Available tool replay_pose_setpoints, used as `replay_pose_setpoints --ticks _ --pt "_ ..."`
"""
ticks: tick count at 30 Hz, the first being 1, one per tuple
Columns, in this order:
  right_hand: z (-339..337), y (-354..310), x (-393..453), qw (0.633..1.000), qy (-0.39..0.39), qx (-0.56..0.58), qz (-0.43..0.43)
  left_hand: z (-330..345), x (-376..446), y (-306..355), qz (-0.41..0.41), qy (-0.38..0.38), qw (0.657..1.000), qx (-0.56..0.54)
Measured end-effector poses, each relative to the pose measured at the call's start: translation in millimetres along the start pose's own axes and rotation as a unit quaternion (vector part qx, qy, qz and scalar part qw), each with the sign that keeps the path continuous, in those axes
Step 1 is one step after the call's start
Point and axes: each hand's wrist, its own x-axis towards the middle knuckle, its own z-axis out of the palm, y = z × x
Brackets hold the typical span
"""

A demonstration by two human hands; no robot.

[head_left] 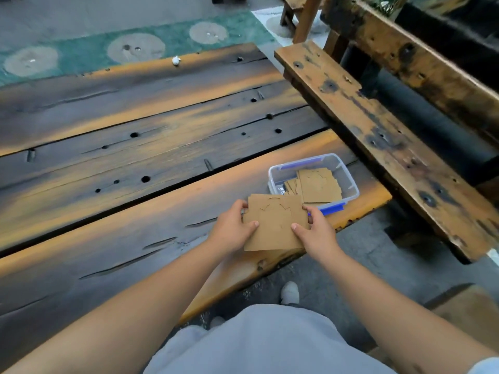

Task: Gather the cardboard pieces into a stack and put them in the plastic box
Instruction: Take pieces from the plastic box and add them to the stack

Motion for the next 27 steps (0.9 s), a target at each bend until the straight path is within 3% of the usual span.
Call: replay_pose_setpoints --ticks 5,15,27 --pt "-40 7 40 1.0 0.015 -0.012 -0.007 23 32 42 0.015 0.006 1.0 0.018" --pt "-104 28 149 0.996 -0.043 -0.082 -0.014 83 106 108 -0.018 -0.006 0.999 0.05" --pt "-98 46 223 0.978 -0.081 -0.194 0.017 149 164 108 -0.132 0.043 0.99 0.03"
